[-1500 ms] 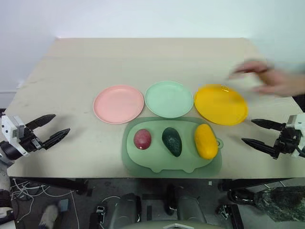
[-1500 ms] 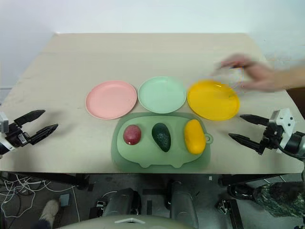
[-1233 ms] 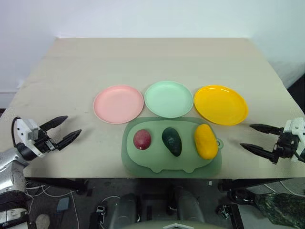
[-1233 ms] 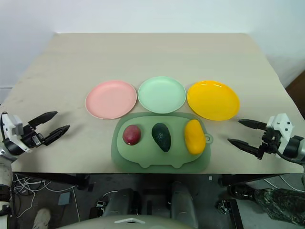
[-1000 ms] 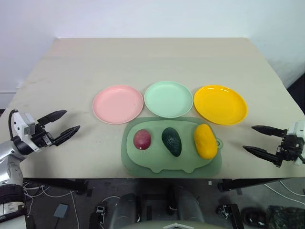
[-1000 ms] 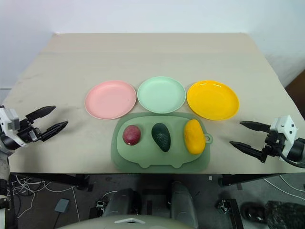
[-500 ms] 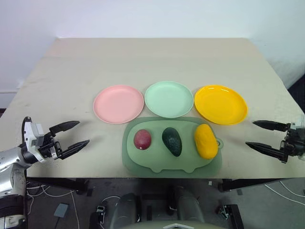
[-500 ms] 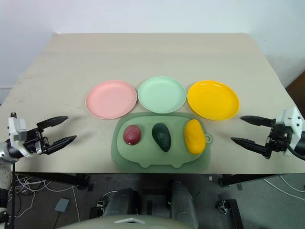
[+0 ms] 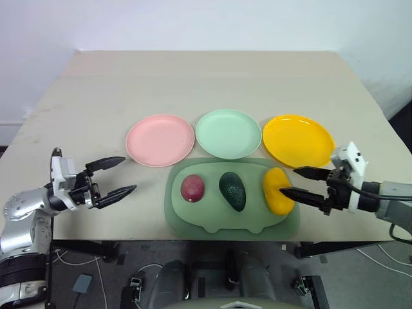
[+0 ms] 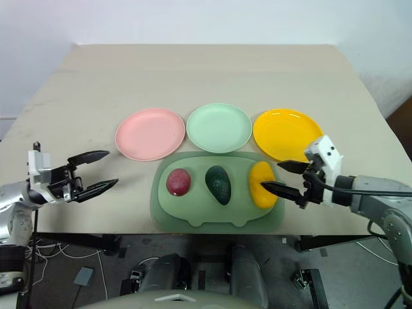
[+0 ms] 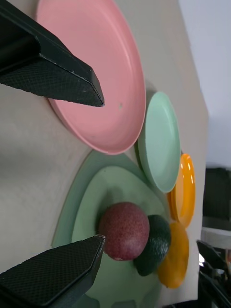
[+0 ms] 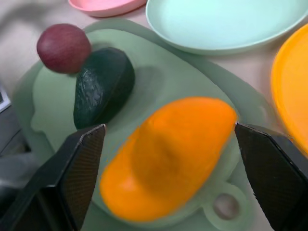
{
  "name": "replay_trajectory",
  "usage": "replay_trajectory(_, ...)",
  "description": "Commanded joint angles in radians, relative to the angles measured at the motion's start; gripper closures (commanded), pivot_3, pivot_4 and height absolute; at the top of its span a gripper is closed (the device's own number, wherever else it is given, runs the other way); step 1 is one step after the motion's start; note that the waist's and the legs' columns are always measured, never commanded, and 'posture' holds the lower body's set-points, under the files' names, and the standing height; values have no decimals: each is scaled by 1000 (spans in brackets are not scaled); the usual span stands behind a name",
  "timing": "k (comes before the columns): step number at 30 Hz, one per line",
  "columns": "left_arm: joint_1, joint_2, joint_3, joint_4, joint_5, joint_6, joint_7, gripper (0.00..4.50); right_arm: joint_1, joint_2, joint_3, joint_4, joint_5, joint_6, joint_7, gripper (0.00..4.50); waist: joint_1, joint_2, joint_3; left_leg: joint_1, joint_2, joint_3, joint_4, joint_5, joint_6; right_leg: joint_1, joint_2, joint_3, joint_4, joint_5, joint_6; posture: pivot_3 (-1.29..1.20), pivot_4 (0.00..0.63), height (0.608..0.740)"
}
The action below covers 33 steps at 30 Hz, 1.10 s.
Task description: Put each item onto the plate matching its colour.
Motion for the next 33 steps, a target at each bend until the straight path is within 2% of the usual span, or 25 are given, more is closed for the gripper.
replay_trajectory(1,-22,-2,-7,-14,-5,-3,2,27,-6,24,2,-52,-5,36,-91,0,0,0,0,0,0,0,0,0,0,0,0,0,0,0,0,0,150,733)
replay_trajectory(7,-30,-15,-24,-13,-5,-2,6,27,-19,72,67,-67,-59,64,-212,0,-2,0,0,0,0,0,0,0,0,0,1,0,0,0,0,0,150,733)
replay_trajectory(18,10,-37,-27,-46,-9,-5,27,27,-60,124,173,-43,-112,104,-312,0,0,-5,-3,0,0,-1,0,0,0,1,0,0,0,0,0,0,150,733)
replay_trajectory(21,17,-42,-26,-51,-8,-8,35,0,-70,126,183,-30,-123,107,-318,601,0,-6,-4,0,0,-1,0,0,0,1,0,0,0,0,0,0,150,733)
replay_trajectory(23,19,-43,-25,-55,-7,-8,40,0,-77,125,184,-28,-121,110,-314,1185,0,-6,-4,0,0,-1,0,0,0,1,0,0,0,0,0,0,150,733)
replay_trajectory(25,20,-44,-25,-56,-7,-8,44,0,-90,117,178,-29,-115,109,-301,1250,0,-7,-4,0,0,-1,0,0,0,1,0,0,0,0,0,0,150,733)
replay_trajectory(30,8,-44,-29,-52,-5,-4,54,0,-294,150,77,104,-56,114,-302,1250,-4,-6,-4,0,0,0,0,0,0,0,0,0,0,0,0,0,150,733)
replay_trajectory(33,-7,-42,-34,-42,0,-4,54,0,-450,151,106,294,-151,52,-325,1250,-5,-6,-4,0,0,0,-1,0,0,-1,2,0,0,0,0,0,150,733)
